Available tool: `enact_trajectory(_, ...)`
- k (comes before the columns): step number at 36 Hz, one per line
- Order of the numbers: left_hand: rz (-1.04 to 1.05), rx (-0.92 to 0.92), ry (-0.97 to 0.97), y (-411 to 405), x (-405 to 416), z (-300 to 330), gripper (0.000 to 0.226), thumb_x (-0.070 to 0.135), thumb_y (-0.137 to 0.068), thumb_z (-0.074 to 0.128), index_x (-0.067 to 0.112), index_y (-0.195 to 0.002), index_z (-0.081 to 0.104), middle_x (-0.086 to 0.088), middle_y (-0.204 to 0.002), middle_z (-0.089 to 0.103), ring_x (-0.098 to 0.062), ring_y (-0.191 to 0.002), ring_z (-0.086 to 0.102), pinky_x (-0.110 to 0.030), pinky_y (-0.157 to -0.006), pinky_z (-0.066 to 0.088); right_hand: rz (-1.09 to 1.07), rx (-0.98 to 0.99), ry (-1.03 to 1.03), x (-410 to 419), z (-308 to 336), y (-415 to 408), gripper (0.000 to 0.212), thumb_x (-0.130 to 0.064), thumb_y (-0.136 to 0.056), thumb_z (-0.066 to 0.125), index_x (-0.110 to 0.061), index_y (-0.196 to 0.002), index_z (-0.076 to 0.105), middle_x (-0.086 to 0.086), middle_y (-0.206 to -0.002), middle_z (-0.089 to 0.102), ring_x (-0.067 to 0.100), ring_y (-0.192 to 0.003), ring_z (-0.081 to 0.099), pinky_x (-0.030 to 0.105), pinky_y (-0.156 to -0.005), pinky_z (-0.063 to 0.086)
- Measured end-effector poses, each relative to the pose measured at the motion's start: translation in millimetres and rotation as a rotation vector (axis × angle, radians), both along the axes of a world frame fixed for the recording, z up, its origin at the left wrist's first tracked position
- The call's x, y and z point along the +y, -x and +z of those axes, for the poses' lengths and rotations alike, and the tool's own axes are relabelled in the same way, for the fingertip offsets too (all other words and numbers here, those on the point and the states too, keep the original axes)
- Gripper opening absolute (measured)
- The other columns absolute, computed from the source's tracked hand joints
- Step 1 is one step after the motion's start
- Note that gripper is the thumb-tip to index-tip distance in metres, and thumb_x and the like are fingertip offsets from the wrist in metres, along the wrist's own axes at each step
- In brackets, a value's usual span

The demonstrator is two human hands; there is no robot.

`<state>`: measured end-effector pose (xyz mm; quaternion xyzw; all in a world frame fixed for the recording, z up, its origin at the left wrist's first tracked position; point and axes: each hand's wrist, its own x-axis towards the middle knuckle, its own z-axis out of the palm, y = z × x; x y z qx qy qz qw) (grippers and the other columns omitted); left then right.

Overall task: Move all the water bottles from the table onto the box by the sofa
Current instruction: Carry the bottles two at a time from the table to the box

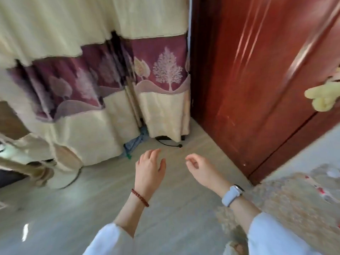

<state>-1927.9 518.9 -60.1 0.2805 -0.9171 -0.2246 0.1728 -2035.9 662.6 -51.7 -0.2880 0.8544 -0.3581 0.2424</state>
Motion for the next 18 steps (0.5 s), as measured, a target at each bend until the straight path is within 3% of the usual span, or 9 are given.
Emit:
enact_trajectory(8,0.528,0.016,-0.063,-240.2,-138.6,10.7,0.032,0.021,-0.087,0.056,0.009,-0.118,0.057,-0.011,-0.117,0.059,-0.030,-0.108,0.054,-0.044,-0.090,0.044,0.519,-0.018,-0.005,-204.5,21.7,-173.9,0.024,-0.021,-0.091,0.050,-0.013,-0.111,0.059,0.006,-0.111,0.064,0.019,-0.104,0.058,0.030,-0.094,0.042)
enact_trajectory(13,0.859,0.046,-0.091,-363.8,-180.2,5.8,0.032,0.020,-0.087,0.056,0.010,-0.118,0.057,-0.010,-0.115,0.061,-0.028,-0.109,0.054,-0.043,-0.092,0.043,0.861,0.022,-0.062,-305.2,21.6,-285.4,0.025,-0.021,-0.092,0.048,-0.010,-0.113,0.057,0.008,-0.110,0.064,0.020,-0.100,0.058,0.016,-0.076,0.035)
enact_trajectory(18,1.110,0.034,-0.145,-479.9,-224.3,-2.6,0.034,0.023,-0.089,0.053,0.011,-0.121,0.054,-0.010,-0.120,0.058,-0.028,-0.114,0.050,-0.041,-0.097,0.039,1.157,0.060,-0.089,-402.5,9.5,-404.8,0.027,-0.022,-0.092,0.049,-0.010,-0.115,0.056,0.012,-0.111,0.064,0.023,-0.101,0.059,0.023,-0.082,0.040)
